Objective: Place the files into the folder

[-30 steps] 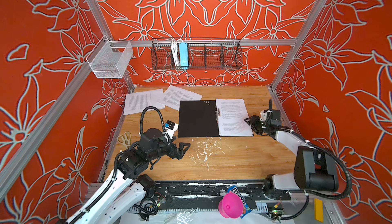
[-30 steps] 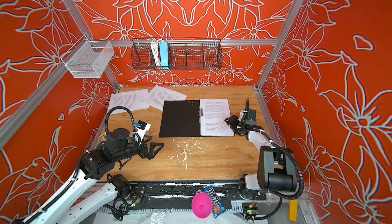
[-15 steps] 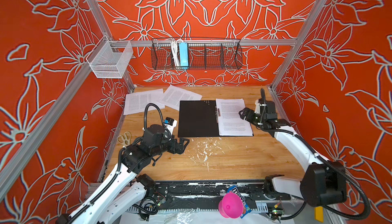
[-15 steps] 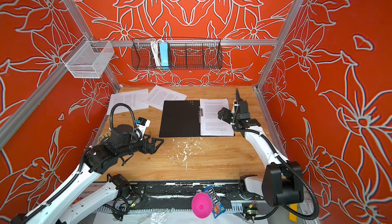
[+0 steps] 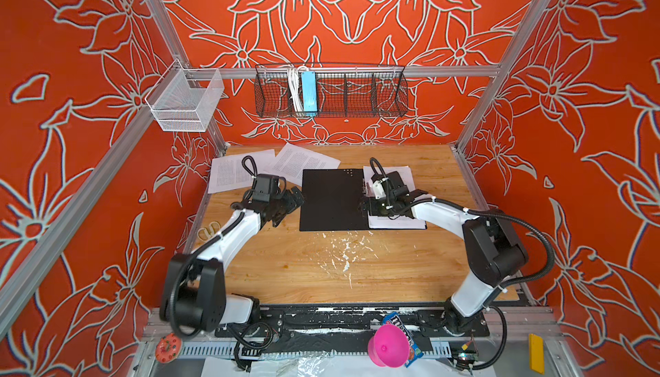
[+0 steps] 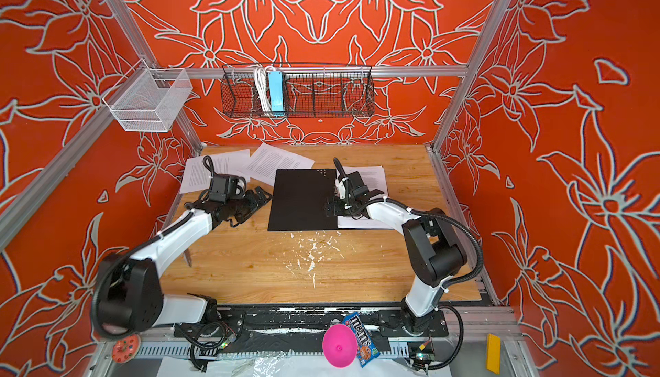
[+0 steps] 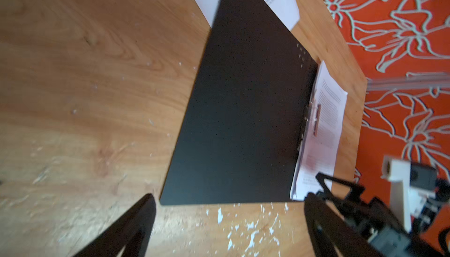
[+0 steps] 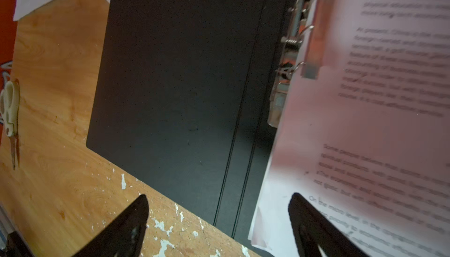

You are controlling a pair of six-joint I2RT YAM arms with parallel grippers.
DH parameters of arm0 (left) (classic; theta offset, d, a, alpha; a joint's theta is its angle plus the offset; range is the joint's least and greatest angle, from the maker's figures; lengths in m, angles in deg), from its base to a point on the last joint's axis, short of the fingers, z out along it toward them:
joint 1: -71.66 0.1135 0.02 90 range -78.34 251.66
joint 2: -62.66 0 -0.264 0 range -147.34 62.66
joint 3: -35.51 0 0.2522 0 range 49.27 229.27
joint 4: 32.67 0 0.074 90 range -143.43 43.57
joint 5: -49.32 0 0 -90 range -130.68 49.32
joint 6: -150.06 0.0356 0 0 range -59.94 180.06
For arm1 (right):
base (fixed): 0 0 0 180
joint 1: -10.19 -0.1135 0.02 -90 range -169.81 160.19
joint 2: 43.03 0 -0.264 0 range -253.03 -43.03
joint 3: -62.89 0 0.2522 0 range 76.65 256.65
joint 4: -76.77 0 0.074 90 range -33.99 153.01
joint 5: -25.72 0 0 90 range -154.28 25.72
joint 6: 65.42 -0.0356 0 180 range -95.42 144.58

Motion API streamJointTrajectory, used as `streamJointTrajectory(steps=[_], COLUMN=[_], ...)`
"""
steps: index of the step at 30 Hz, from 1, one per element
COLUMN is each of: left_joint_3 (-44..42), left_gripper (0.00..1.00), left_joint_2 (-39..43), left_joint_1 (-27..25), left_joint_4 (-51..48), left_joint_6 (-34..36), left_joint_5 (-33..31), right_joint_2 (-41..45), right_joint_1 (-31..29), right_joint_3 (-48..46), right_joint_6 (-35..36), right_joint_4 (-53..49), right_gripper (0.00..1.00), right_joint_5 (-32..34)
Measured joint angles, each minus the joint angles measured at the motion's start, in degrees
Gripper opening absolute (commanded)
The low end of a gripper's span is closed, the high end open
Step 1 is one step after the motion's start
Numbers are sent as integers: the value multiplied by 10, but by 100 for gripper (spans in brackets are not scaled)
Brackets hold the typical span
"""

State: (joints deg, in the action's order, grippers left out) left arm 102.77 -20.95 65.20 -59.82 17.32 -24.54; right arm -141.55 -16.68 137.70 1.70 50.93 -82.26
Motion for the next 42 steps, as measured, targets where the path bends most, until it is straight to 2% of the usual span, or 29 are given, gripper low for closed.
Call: streamJointTrajectory(steps=[7,14,24,35,42], left_joint_3=[164,254,263,244,257], left_gripper=[74,69,69,69,67], left_joint_2=[-193,-319,-377,-453,-503], left_joint_1=[27,42,57,61,61], left_joint_4=[21,37,137,408,522], left_joint_6=[-49,-85,-128,-228,-262], left_joint_5=[-32,-61,-73,-45,-18], right_joint_2=[-3,-12,-50,-73,-77], right_joint_1=[-39,-43,-42,-27,-21], right_joint_3=[0,0,0,10,10], right_joint_6=[6,15,17,9,1], right_joint_4=[14,21,23,56,65], right_gripper=[90,90,91,91,90], right_joint_5=[0,12,13,-25,-38])
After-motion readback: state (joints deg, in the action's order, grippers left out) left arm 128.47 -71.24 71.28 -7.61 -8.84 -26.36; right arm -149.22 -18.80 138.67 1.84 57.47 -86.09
